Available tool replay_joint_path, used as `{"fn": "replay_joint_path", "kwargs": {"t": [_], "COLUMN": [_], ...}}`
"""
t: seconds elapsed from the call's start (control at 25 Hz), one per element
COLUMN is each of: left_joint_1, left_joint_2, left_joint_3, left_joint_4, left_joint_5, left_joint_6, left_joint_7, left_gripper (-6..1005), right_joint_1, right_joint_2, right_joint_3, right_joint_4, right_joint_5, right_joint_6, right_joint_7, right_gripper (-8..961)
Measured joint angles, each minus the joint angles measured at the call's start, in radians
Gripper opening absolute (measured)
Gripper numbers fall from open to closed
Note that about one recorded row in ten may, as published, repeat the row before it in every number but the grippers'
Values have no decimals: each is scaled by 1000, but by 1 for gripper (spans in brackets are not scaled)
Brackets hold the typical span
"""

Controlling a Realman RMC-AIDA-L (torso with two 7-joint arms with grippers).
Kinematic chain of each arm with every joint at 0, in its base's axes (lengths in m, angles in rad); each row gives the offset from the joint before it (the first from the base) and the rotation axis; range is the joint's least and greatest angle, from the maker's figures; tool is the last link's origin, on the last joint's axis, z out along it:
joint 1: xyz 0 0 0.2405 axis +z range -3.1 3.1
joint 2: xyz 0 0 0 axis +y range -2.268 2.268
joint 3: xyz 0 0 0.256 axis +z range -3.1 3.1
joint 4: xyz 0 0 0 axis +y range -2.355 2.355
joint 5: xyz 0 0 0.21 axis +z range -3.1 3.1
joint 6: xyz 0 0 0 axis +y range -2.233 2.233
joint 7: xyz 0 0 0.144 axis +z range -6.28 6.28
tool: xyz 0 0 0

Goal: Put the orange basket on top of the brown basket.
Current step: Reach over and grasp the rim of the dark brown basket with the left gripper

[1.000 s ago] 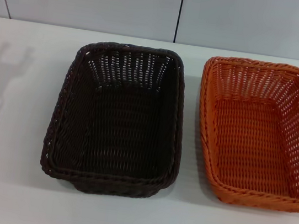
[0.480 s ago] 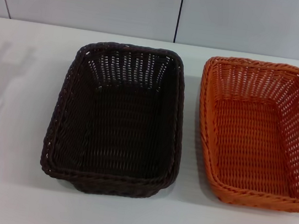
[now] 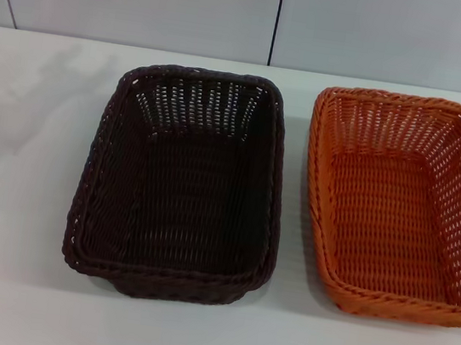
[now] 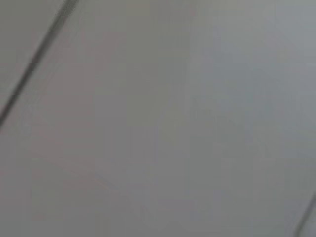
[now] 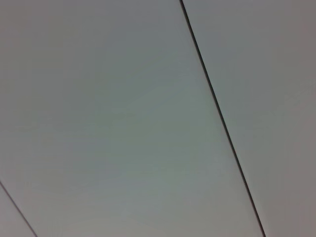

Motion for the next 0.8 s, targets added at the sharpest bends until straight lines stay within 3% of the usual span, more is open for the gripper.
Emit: {"fn": "replay_joint_path", "kwargs": {"t": [0.04, 0.08, 0.2, 0.24, 0.28, 0.32, 0.44, 0.48, 0.52, 0.56, 0.64, 0.68, 0.72, 0.8], "left_joint_1": [0, -15, -15, -56, -56, -93, -93, -119, -132, -137, -137, -145, -158, -165], "left_joint_2": [0, 52, 52, 148, 148, 198, 198, 220, 202, 188, 188, 171, 120, 63], "left_joint_3": [0, 71, 71, 151, 151, 161, 161, 154, 136, 137, 137, 138, 125, 100], "left_joint_4": [0, -36, -36, -110, -110, -157, -157, -194, -374, -434, -434, -490, -582, -647], "left_joint_5": [0, 83, 83, 317, 317, 526, 526, 659, 927, 1023, 1023, 1136, 1314, 1427], "left_joint_6": [0, 38, 38, 9, 9, -92, -92, -174, -317, -359, -359, -408, -499, -563], "left_joint_7": [0, -158, -158, -485, -485, -701, -701, -835, -1036, -1097, -1097, -1166, -1250, -1296], "left_gripper": [836, 836, 835, 835, 835, 835, 834, 834, 834, 833, 833, 833, 833, 832], "right_joint_1": [-3, -6, -15, -16, -17, -19, -22, -23, -23, -24, -24, -24, -24, -24], "right_joint_2": [0, 1, 1, 1, 1, 0, -2, -3, -4, -5, -7, -8, -10, -14], "right_joint_3": [0, 0, 0, 0, 0, 0, -3, -4, -6, -7, -7, -6, -4, -5], "right_joint_4": [0, 1, 1, 2, 2, 3, 3, 3, 1, 0, -2, -2, -3, -4], "right_joint_5": [1, 4, 21, 23, 24, 24, 24, 25, 25, 25, 25, 24, 25, 25], "right_joint_6": [0, 0, 0, 0, 0, 0, 4, 10, 16, 25, 42, 47, 59, 79], "right_joint_7": [0, 0, 0, 1, 1, 2, 3, 3, 3, 3, 3, 3, 3, 3], "right_gripper": [579, 579, 579, 579, 579, 579, 579, 579, 579, 579, 579, 579, 579, 579]}}
